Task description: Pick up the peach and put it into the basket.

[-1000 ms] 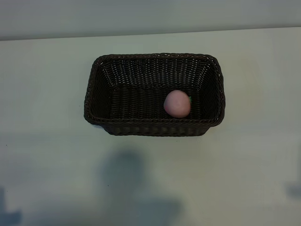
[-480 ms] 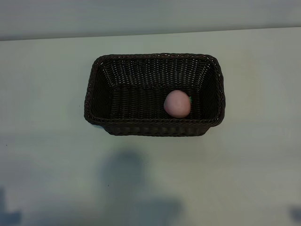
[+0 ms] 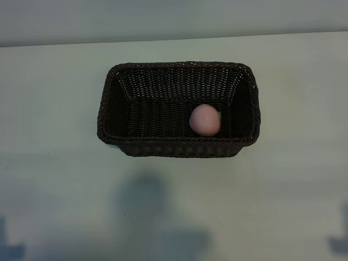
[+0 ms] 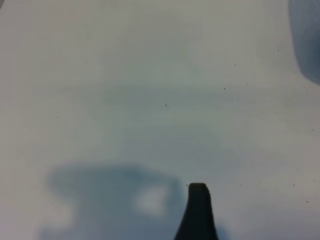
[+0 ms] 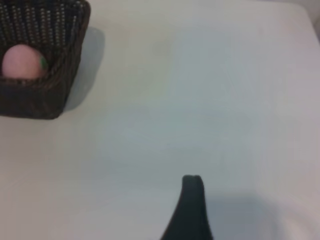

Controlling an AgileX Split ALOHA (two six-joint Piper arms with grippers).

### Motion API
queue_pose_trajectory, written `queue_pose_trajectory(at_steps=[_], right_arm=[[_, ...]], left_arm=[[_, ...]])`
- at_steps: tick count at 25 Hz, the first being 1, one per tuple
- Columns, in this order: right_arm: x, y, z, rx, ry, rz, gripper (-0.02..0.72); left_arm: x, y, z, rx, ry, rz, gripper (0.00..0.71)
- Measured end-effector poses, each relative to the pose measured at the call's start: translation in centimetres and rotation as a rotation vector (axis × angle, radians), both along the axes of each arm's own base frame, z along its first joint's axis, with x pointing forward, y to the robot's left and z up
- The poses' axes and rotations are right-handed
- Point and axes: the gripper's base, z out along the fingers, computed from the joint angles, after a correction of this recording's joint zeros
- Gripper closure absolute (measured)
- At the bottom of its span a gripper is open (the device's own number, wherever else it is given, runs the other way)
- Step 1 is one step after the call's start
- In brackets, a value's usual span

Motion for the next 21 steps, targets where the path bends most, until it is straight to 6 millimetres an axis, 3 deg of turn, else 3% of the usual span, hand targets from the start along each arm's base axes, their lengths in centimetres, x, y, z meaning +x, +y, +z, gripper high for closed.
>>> queue_pose_trajectory(at_steps=[6, 21], right_arm=[[0.7, 0.1, -1.5, 0.013, 0.056, 0.008, 0.110], [1.4, 0.1, -1.9, 0.023, 0.023, 0.014, 0.110]], left_arm=[[0.0, 0.0, 0.0, 0.000, 0.000, 0.000, 0.117], [0.0, 0.0, 0.0, 0.000, 0.000, 0.000, 0.117]])
